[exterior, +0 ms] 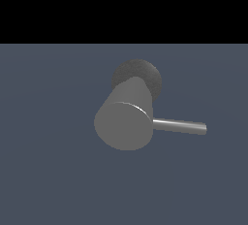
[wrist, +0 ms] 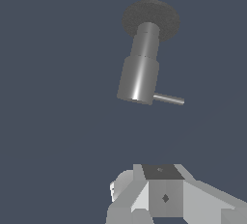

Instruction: Turn on the faucet by rotating a designated handle.

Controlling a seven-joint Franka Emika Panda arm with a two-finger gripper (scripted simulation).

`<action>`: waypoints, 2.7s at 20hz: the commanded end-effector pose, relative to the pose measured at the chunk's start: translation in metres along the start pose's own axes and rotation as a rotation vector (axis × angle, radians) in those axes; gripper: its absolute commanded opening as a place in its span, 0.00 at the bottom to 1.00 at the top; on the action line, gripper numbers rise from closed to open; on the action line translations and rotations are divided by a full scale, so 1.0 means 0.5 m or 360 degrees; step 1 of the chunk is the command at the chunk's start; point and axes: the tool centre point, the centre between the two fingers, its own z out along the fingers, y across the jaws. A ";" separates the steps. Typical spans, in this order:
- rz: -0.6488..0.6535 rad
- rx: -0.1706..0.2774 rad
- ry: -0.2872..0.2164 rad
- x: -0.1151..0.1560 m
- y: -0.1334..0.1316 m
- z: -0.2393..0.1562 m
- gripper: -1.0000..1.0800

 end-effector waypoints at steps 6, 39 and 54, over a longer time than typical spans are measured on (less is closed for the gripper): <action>-0.0001 0.0041 0.0006 0.000 0.001 0.000 0.00; 0.0117 0.1826 0.0406 0.053 0.101 -0.070 0.00; 0.0460 0.2728 0.0664 0.111 0.255 -0.054 0.00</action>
